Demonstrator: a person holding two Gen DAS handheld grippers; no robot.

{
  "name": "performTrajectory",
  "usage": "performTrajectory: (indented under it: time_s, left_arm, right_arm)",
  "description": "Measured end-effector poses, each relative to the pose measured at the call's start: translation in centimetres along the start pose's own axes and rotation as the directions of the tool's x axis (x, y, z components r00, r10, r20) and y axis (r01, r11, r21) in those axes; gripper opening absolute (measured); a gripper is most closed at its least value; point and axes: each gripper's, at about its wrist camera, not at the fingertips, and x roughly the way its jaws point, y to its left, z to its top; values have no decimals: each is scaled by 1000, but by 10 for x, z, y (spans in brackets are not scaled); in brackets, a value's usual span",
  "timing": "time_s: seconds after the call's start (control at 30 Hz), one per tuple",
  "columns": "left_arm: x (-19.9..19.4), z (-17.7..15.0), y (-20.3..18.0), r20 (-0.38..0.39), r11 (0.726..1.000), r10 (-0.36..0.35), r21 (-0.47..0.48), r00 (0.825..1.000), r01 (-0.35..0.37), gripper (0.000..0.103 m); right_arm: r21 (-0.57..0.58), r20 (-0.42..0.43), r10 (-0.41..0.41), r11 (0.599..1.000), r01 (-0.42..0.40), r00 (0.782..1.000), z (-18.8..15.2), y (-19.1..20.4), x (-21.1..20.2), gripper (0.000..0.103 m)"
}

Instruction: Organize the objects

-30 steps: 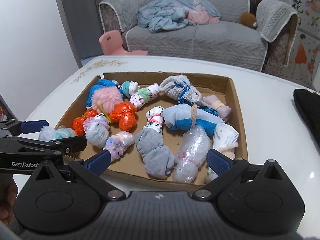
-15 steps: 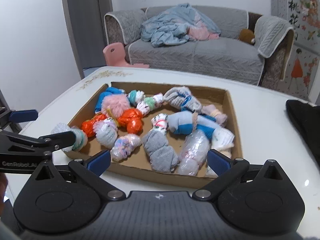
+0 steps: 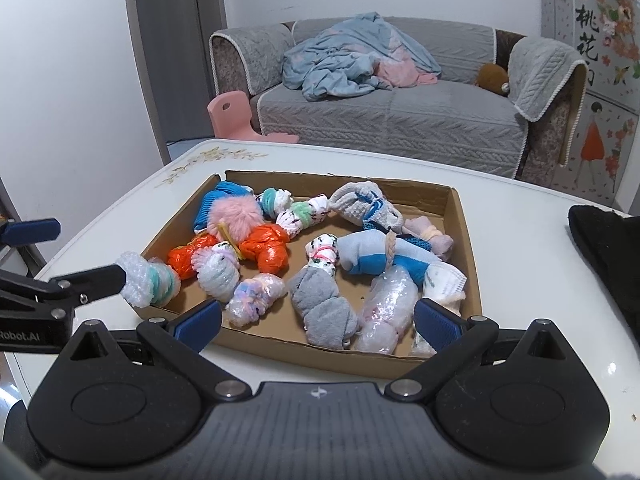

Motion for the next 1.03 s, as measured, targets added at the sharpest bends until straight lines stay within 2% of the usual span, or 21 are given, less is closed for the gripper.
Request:
performTrajectory:
  time_s: [0.63,1.03]
  left_arm:
    - [9,5,26,0,999,-14,-41,1000,14,102]
    - [11,22,40,46,999,23,-43,999,-21,102]
  right_arm:
    - [-29,-7,16,999,-17,1000,4,20,12,102]
    - [-29,-7,12,1000,-13,1000,8,21,16,102]
